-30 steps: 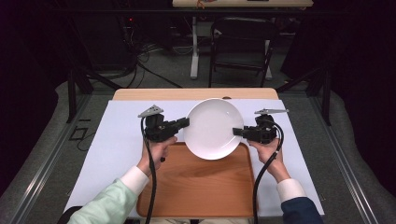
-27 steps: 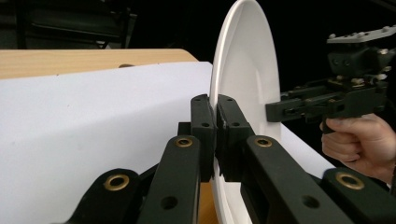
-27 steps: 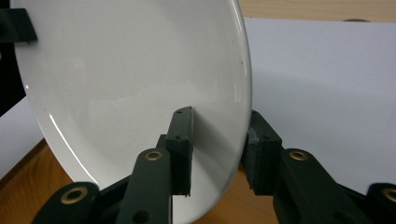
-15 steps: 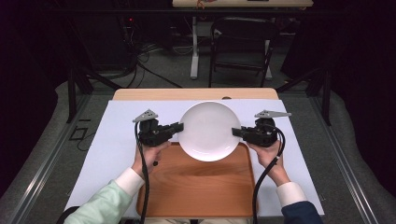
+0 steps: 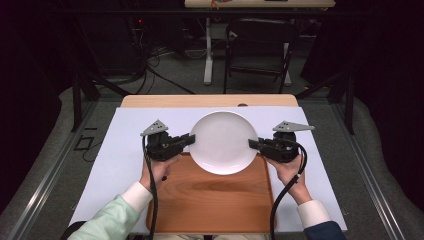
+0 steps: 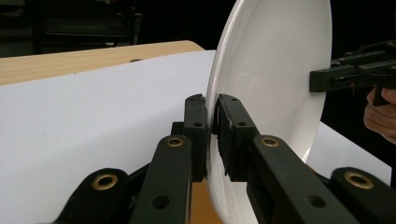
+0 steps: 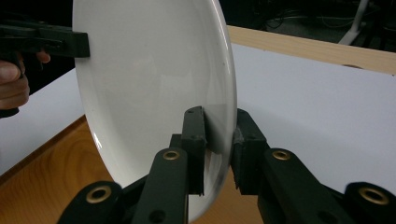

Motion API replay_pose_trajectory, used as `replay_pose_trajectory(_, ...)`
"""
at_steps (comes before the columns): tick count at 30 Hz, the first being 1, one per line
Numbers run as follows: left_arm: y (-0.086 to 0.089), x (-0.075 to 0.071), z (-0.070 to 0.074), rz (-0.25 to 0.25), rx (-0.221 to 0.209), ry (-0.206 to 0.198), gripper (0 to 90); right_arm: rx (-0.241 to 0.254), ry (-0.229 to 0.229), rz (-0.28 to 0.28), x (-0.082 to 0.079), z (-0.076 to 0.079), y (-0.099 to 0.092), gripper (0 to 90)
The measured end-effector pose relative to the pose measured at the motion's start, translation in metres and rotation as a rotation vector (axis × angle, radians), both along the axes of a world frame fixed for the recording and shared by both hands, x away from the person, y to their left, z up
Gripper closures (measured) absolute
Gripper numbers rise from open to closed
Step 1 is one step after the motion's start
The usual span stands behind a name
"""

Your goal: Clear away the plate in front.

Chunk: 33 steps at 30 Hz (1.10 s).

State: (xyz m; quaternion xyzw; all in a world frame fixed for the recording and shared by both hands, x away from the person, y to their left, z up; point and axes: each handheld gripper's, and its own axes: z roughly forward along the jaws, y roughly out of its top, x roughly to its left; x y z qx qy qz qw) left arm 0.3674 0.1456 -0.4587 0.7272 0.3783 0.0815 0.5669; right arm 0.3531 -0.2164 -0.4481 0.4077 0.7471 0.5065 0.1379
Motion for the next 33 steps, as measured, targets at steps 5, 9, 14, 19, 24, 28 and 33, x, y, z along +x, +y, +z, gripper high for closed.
replay_pose_trajectory(5,0.003,-0.010,0.003,-0.011,-0.007,-0.008,81.7,0.006,-0.046,0.010,-0.012,0.005,0.003,78.2)
replay_pose_trajectory(9,0.004,-0.019,0.005,-0.019,0.033,-0.037,81.8,-0.010,-0.063,0.012,-0.019,0.006,0.004,78.3)
replay_pose_trajectory(14,0.006,-0.027,0.006,-0.024,0.029,-0.039,81.8,-0.024,-0.093,0.017,-0.027,0.008,0.006,78.3)
replay_pose_trajectory(19,0.010,-0.032,0.005,-0.031,0.034,-0.034,81.9,-0.035,-0.090,0.030,-0.031,0.008,0.008,78.4)
replay_pose_trajectory(24,0.015,-0.037,0.004,-0.031,0.031,-0.015,81.8,-0.051,-0.078,0.063,-0.035,0.005,0.012,78.3)
replay_pose_trajectory(28,0.018,-0.041,0.002,-0.034,0.028,0.000,82.0,-0.052,-0.053,0.078,-0.038,0.001,0.014,78.3)
replay_pose_trajectory(33,0.021,-0.047,0.001,-0.043,0.029,0.014,82.1,-0.047,-0.041,0.095,-0.042,0.001,0.015,78.5)
